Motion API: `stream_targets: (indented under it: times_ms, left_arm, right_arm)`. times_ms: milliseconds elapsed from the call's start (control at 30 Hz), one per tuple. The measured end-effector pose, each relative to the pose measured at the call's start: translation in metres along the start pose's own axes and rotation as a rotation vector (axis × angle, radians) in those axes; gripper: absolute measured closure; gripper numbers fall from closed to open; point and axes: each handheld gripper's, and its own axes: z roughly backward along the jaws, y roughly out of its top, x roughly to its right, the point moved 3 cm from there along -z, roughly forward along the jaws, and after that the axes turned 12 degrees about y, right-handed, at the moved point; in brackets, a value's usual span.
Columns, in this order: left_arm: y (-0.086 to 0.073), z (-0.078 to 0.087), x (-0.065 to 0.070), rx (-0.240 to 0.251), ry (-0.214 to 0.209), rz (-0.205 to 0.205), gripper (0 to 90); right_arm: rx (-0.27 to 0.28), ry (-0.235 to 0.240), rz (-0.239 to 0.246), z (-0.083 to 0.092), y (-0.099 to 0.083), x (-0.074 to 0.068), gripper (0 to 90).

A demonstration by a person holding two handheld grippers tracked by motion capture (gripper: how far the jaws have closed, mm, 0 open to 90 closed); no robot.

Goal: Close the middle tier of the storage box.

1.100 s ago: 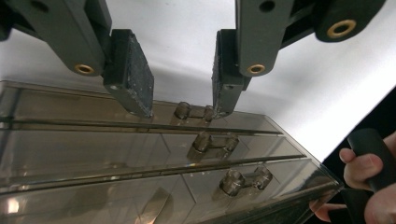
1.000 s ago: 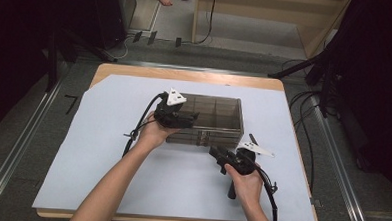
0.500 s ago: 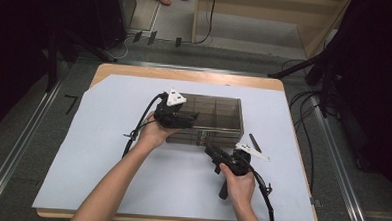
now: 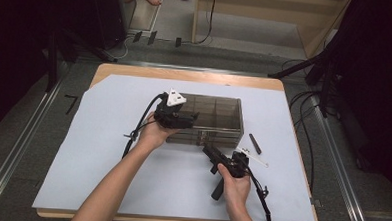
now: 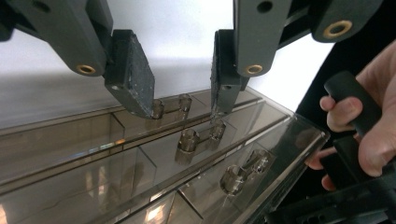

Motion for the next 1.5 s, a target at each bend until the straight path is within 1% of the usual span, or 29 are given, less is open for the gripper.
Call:
stream_targets:
  times_ms: [33,67,133,167,200,267,333,367,400,467,500,533,633,733,800,833,867,900,1000,1067,1100,1133,1167,1200,1233,1300,1400,1467,1500]
  left_arm:
    - [0.000,0.000,0.000,0.000,-0.001,0.000,31.1]
    - [0.000,0.000,0.000,0.001,0.000,0.000,31.1]
    - [0.000,0.000,0.000,0.001,0.001,0.001,31.1]
    - [0.000,0.000,0.000,0.004,0.001,0.005,31.1]
    - [0.000,0.000,0.000,0.000,0.000,0.000,31.1]
    - [0.000,0.000,0.000,0.001,-0.001,0.001,31.1]
    - [0.000,0.000,0.000,0.001,-0.002,0.002,31.1]
    - [0.000,0.000,0.000,0.002,0.000,0.002,31.1]
    - [0.000,0.000,0.000,0.001,-0.001,0.000,31.1]
    - [0.000,0.000,0.000,0.002,0.000,0.001,31.1]
    - [0.000,0.000,0.000,0.002,0.001,0.000,31.1]
    - [0.000,0.000,0.000,0.002,-0.001,0.000,31.1]
    - [0.000,0.000,0.000,0.002,0.000,0.000,31.1]
    - [0.000,0.000,0.000,0.002,0.000,0.001,31.1]
    - [0.000,0.000,0.000,0.002,0.000,0.001,31.2]
    - [0.000,0.000,0.000,0.002,0.000,0.000,31.1]
    - [0.000,0.000,0.000,0.002,0.000,0.001,31.1]
    - [0.000,0.000,0.000,0.002,0.000,0.000,31.2]
    - [0.000,0.000,0.000,0.001,0.001,0.000,31.2]
    - [0.000,0.000,0.000,0.002,0.000,0.000,31.2]
    - [0.000,0.000,0.000,0.002,0.000,0.000,31.1]
    - [-0.001,0.000,0.000,0.003,0.000,-0.001,31.2]
    - [-0.001,0.000,0.000,0.003,0.000,-0.001,31.1]
    - [-0.001,0.000,0.000,0.006,0.001,0.001,31.2]
    - [-0.001,0.000,0.000,0.007,0.001,0.002,31.2]
    - [-0.001,0.000,0.000,0.007,0.002,0.001,31.2]
    - [-0.001,0.000,0.000,0.007,0.000,0.001,31.2]
    - [-0.001,0.000,0.000,0.007,0.000,0.001,31.2]
    - [-0.001,0.000,0.000,0.007,0.000,0.001,31.2]
  right_arm:
    - [0.004,0.004,-0.030,0.000,-0.001,-0.001,59.7]
    - [0.010,0.012,-0.037,0.000,-0.002,-0.001,59.6]
    - [0.010,0.007,-0.041,0.000,-0.003,-0.001,59.6]
    - [0.018,0.012,-0.059,-0.001,-0.004,-0.001,59.7]
    - [0.023,0.012,-0.072,-0.001,-0.004,0.000,59.7]
    - [0.044,0.022,-0.077,-0.002,-0.005,0.000,59.7]
    - [0.062,0.022,-0.110,-0.002,-0.006,-0.001,58.9]
    - [0.069,0.026,-0.117,-0.003,-0.007,-0.001,58.5]
    - [0.077,0.029,-0.110,-0.004,-0.008,-0.001,58.3]
    - [0.095,0.036,-0.153,-0.005,-0.009,-0.003,58.3]
    - [0.106,0.036,-0.147,-0.006,-0.010,-0.002,58.3]
    - [0.107,0.041,-0.167,-0.006,-0.010,-0.003,58.5]
    - [0.134,0.037,-0.168,-0.007,-0.010,-0.002,60.3]
    - [0.152,0.048,-0.190,-0.008,-0.010,-0.002,62.5]
    - [0.163,0.041,-0.187,-0.009,-0.010,-0.001,63.4]
    - [0.163,0.049,-0.207,-0.009,-0.010,-0.002,63.8]
    - [0.173,0.052,-0.216,-0.009,-0.009,-0.002,64.4]
    - [0.190,0.052,-0.219,-0.010,-0.009,-0.002,64.8]
    - [0.213,0.055,-0.234,-0.010,-0.007,-0.003,65.9]
    - [0.226,0.052,-0.241,-0.010,-0.006,-0.002,66.4]
    - [0.237,0.049,-0.232,-0.011,-0.006,-0.001,66.7]
    - [0.239,0.047,-0.236,-0.011,-0.006,-0.001,67.1]
    - [0.236,0.048,-0.253,-0.012,-0.006,-0.001,67.3]
    - [0.239,0.045,-0.250,-0.012,-0.007,-0.001,67.5]
    - [0.237,0.047,-0.264,-0.012,-0.007,-0.001,67.8]
    - [0.239,0.042,-0.258,-0.013,-0.008,0.000,68.4]
    - [0.249,0.049,-0.256,-0.015,-0.008,0.001,69.0]
    - [0.255,0.040,-0.275,-0.015,-0.007,0.001,69.5]
    - [0.259,0.039,-0.270,-0.015,-0.007,0.001,69.6]
